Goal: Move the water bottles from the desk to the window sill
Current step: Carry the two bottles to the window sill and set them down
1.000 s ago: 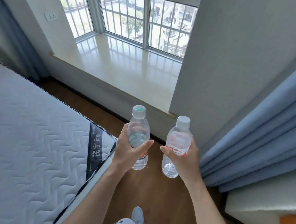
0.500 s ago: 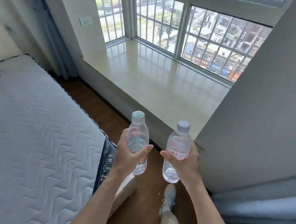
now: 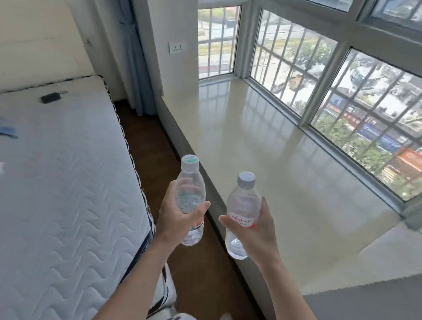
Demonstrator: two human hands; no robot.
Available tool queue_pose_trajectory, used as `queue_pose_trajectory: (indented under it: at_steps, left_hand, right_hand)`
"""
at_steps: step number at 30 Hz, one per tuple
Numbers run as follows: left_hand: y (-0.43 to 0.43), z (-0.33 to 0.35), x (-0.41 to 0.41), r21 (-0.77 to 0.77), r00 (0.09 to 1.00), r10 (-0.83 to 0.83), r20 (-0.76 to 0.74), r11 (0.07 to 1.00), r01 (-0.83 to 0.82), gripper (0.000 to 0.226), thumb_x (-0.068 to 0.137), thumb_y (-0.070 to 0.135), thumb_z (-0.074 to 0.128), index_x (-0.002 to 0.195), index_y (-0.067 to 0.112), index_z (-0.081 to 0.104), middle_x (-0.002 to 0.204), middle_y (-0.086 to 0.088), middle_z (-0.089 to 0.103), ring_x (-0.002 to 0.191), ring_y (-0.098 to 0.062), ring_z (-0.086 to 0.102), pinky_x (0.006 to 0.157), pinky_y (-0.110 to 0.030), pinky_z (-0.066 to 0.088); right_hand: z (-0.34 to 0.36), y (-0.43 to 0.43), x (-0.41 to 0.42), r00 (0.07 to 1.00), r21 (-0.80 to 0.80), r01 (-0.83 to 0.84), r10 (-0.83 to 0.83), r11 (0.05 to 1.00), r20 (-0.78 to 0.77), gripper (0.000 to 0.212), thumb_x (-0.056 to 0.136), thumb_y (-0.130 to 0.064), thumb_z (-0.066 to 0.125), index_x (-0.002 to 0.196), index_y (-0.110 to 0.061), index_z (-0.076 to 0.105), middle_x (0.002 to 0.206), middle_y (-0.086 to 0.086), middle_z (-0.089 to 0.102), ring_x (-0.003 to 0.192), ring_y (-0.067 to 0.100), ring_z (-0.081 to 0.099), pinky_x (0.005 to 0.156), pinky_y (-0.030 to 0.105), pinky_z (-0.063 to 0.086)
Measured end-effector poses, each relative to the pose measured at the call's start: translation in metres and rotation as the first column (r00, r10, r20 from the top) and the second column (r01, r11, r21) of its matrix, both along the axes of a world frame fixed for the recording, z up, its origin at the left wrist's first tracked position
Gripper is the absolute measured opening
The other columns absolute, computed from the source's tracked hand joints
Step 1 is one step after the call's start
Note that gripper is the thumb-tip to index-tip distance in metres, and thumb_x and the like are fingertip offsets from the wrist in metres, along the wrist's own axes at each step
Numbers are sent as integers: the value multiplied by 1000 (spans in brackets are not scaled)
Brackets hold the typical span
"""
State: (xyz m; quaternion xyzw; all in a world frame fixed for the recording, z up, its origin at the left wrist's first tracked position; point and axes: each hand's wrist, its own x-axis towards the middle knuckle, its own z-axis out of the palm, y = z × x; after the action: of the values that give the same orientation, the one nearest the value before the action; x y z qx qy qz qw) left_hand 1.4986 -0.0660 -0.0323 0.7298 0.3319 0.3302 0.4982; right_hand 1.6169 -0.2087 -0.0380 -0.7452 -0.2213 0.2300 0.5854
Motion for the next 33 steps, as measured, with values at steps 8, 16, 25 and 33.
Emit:
queue_pose_trajectory:
  at_steps: [8,16,25,33]
  left_hand:
    - [46,-2,34,17,989,148,-23,989,-148,44,71,40,76,107,26,57,109,32,57,111,6,54,82,-10,42]
    - [129,-3,50,-19,965,261,-13,965,-261,46,70,37,76,109,43,52,112,16,59,108,6,53,79,1,39]
    - [301,-1,72,-43,932,363,4,931,-362,47,69,38,76,96,63,48,104,34,57,105,8,54,86,-18,40]
    - [428,15,101,-70,933,358,24,932,-356,45,67,35,77,102,43,50,100,27,59,101,11,55,76,0,41]
  right_hand:
    - [-6,66,46,987,-34,-160,160,986,-19,61,52,-53,87,100,-36,54,93,-10,68,88,13,69,81,49,58]
    - [-9,168,84,964,-6,-265,264,964,-13,58,52,-49,88,99,-39,56,93,-8,70,88,15,70,81,50,58]
    - [3,354,118,929,23,-370,370,929,-6,59,60,-37,89,110,-31,58,98,-6,71,92,15,71,84,47,58]
    - [17,488,143,923,76,-385,386,920,6,59,60,-38,89,110,-32,58,98,-3,71,93,19,71,84,52,57]
